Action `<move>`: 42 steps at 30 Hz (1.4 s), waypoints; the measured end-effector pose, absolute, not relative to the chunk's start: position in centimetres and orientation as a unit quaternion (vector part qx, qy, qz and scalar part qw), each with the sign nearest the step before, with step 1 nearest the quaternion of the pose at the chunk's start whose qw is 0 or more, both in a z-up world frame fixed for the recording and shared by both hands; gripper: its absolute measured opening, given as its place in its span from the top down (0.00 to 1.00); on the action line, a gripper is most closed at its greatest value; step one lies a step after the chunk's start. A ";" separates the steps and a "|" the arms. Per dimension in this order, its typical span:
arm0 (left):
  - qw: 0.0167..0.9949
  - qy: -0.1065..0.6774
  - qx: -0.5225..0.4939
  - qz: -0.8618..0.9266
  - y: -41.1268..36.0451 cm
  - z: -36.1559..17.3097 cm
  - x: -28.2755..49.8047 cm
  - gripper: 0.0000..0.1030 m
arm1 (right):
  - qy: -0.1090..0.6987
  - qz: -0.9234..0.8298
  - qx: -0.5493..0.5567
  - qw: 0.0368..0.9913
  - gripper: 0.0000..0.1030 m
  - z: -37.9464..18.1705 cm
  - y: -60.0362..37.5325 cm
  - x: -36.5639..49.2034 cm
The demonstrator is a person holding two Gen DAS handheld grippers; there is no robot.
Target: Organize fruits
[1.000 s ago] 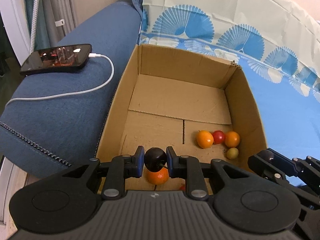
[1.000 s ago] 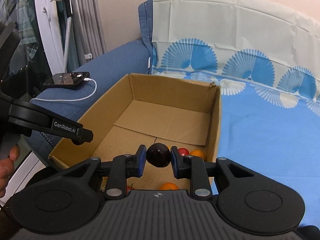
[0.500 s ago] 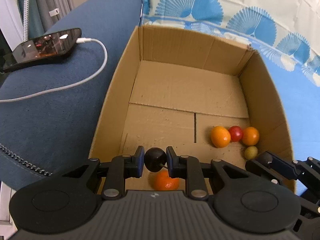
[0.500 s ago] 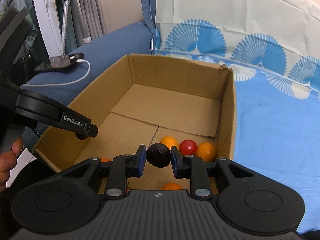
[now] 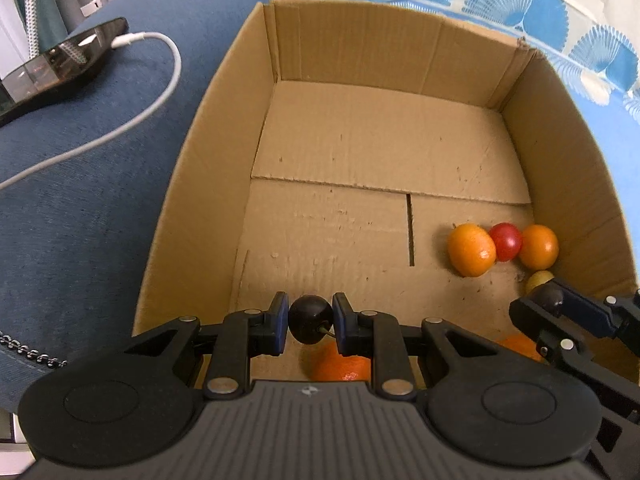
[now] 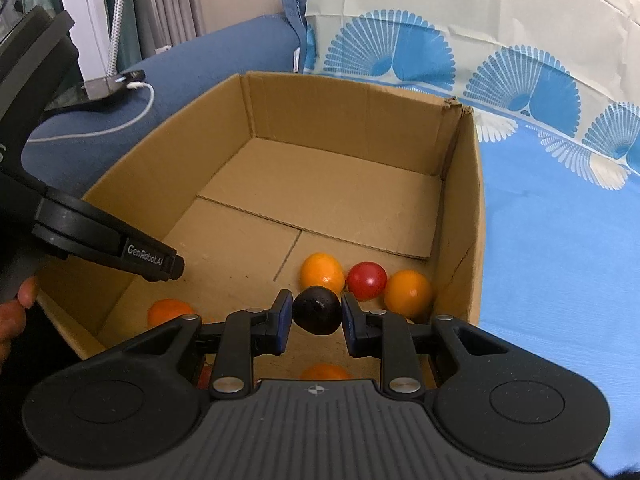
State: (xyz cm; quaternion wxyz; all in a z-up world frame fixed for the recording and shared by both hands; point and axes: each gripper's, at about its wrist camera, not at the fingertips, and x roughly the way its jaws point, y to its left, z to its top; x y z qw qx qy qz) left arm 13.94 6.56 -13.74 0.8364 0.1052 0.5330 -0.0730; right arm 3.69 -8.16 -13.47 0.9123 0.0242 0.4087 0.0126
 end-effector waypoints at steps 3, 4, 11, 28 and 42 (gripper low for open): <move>0.828 0.544 0.112 -0.083 6.4 -14.2 14.2 0.50 | 0.413 0.018 0.017 0.911 0.67 -13.7 -8.1 3.8; 0.823 0.550 0.113 -0.089 6.3 -14.2 14.3 0.34 | 0.413 0.026 0.018 0.910 0.61 -13.6 -8.1 3.8; 0.845 0.512 0.131 -0.084 6.1 -11.8 12.0 0.00 | 0.388 0.013 -0.032 0.921 0.09 -11.7 -7.2 1.4; 0.877 0.461 0.103 -0.081 8.2 -4.9 1.1 0.00 | 0.317 -0.046 0.001 0.947 0.01 -5.7 -6.7 -8.5; 0.893 0.431 0.104 -0.076 8.3 -3.0 -4.2 0.00 | 0.275 -0.043 -0.017 0.960 0.01 -3.8 -5.6 -13.4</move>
